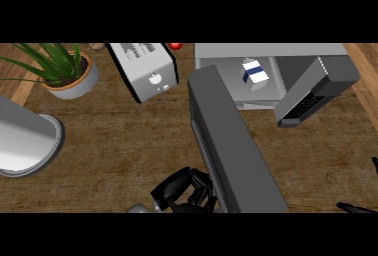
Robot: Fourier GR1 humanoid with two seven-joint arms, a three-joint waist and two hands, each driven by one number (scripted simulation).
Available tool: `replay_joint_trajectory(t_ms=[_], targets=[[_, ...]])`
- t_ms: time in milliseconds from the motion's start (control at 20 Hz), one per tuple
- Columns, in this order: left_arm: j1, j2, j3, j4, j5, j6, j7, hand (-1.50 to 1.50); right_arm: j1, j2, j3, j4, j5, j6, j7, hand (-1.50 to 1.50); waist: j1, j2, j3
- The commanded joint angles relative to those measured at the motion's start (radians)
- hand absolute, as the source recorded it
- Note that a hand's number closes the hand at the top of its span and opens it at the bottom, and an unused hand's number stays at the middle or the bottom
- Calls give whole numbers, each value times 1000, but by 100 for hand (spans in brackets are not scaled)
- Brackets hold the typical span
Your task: Pick up the milk, place it into the microwave and close the microwave
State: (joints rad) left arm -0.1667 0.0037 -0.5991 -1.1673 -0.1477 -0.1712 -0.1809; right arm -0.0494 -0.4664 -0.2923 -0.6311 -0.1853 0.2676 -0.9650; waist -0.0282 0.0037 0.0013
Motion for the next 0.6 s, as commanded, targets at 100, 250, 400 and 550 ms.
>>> replay_joint_trajectory(t_ms=[100,250,400,550], targets=[[-117,-4,-217,153,52,117,-48,150,-5,-5,20,-4,-7,131,-121,-150,-9,3,-1],[-123,-4,-296,168,147,186,-126,150,-4,-7,35,-60,-22,152,-111,-150,-27,5,-3],[-188,-3,-348,143,248,262,-100,150,-20,0,62,-103,-38,175,-69,-150,-52,8,-4],[-223,-3,-394,121,309,353,-111,150,-7,14,90,-140,-31,161,-74,-150,-65,8,-4]])
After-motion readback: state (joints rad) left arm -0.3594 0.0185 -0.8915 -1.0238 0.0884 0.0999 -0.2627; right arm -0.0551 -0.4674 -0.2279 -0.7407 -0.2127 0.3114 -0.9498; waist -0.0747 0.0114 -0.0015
